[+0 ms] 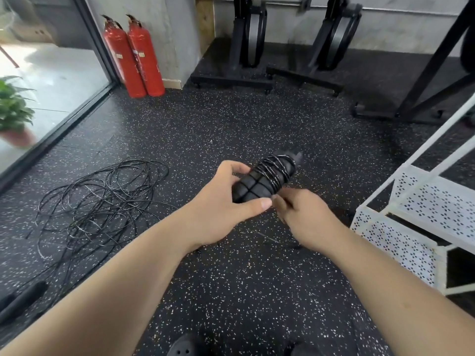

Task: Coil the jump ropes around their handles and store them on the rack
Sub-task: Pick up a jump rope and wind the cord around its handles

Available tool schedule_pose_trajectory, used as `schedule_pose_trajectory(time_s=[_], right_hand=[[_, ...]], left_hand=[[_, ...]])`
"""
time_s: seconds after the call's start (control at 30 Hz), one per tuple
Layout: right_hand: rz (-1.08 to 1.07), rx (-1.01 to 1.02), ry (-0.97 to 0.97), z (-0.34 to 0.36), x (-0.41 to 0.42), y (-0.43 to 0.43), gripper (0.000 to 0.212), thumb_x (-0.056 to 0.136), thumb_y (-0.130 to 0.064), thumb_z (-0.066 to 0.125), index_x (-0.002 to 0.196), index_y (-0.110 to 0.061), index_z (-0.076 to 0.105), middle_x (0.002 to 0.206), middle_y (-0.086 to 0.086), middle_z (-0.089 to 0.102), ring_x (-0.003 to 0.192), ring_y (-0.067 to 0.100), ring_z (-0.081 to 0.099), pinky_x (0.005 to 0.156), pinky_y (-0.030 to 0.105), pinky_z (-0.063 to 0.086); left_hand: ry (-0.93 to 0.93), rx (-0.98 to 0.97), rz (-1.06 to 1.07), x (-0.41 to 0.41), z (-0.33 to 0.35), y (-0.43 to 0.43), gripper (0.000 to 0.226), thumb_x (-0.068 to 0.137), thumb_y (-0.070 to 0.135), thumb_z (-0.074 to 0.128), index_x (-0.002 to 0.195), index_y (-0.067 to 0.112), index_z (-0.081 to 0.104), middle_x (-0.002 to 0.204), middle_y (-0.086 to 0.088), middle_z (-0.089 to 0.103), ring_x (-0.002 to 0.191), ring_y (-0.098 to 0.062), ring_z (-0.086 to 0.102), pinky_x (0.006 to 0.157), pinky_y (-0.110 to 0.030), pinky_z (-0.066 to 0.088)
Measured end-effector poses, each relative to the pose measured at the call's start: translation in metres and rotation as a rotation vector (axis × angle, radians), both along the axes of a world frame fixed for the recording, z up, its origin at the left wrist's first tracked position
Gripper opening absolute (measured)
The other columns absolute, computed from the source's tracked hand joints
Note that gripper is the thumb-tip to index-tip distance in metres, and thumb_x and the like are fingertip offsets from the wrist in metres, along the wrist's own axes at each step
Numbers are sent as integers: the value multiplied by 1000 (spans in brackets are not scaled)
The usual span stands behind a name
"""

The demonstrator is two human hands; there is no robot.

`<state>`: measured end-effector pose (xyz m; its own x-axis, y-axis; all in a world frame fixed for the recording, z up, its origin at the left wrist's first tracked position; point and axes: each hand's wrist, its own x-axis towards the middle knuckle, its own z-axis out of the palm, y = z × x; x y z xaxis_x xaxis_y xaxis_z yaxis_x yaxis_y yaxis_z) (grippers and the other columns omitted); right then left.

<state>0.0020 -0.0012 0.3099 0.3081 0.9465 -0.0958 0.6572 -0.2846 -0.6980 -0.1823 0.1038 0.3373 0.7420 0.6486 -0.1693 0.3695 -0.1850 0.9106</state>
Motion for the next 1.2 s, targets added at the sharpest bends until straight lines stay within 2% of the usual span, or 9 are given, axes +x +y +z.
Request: schedule_pose_trajectory(time_s=[0.07,0.17,0.27,0.47,0.73,0.9,1.0,1.1,1.2], right_hand=[[34,-40,-130,-4,-2,-1,23,111,-40,49,97,-42,67,70,-6,65,55,11,57,55,31,45],[109,-99,-310,0,-9,-7,21,111,-42,48,116,-32,65,74,-6,65,59,14,60,54,36,45],[157,-138,-550,9,-17,-12,22,112,-45,43,120,-36,62,74,-10,59,63,12,57,53,34,40],[150,12,-670,30,-7,-13,29,105,-60,46,109,-43,70,91,-19,63,81,7,59,67,32,53],[104,35,-182,24,44,-17,15,82,-56,85,89,-43,79,88,-22,73,83,1,65,78,32,53],[129,8,258,39,55,-25,14,90,-39,79,94,-26,83,91,-7,80,83,8,74,80,27,56],[70,22,587,42,55,-30,29,103,-36,68,89,-13,79,82,1,75,72,10,69,72,27,55],[-65,98,563,28,47,-24,32,107,-23,60,81,-17,77,83,10,72,86,21,64,92,46,53],[-223,50,433,12,23,-11,41,110,-24,52,72,-18,67,65,5,61,65,19,49,72,41,43]], left_hand=[[64,79,47,-1,-10,9,62,91,42,82,138,39,41,119,13,69,104,-5,69,91,-33,55],[195,240,127,-4,-17,18,61,90,48,82,137,39,44,118,16,63,101,-3,64,80,-25,51],[301,348,179,-6,-22,23,62,87,50,84,137,39,50,116,14,63,94,-5,62,72,-23,45],[373,449,-31,-5,-25,21,65,78,33,94,131,44,57,119,12,61,109,-15,61,93,-31,49],[299,391,-420,2,-10,1,69,81,29,91,130,53,50,118,25,64,106,4,60,93,-25,50],[9,-48,-395,-1,-3,3,60,84,11,90,129,37,58,128,4,71,121,-23,69,109,-54,53],[-232,-280,-337,-3,-1,4,58,87,-1,83,137,18,61,135,-11,68,125,-34,67,115,-57,49],[-448,-494,-262,1,3,1,58,88,-2,81,141,8,58,137,-14,65,124,-31,63,109,-47,53],[-466,-428,-36,9,3,1,54,85,2,81,135,11,64,130,-9,73,118,-28,69,105,-41,57]])
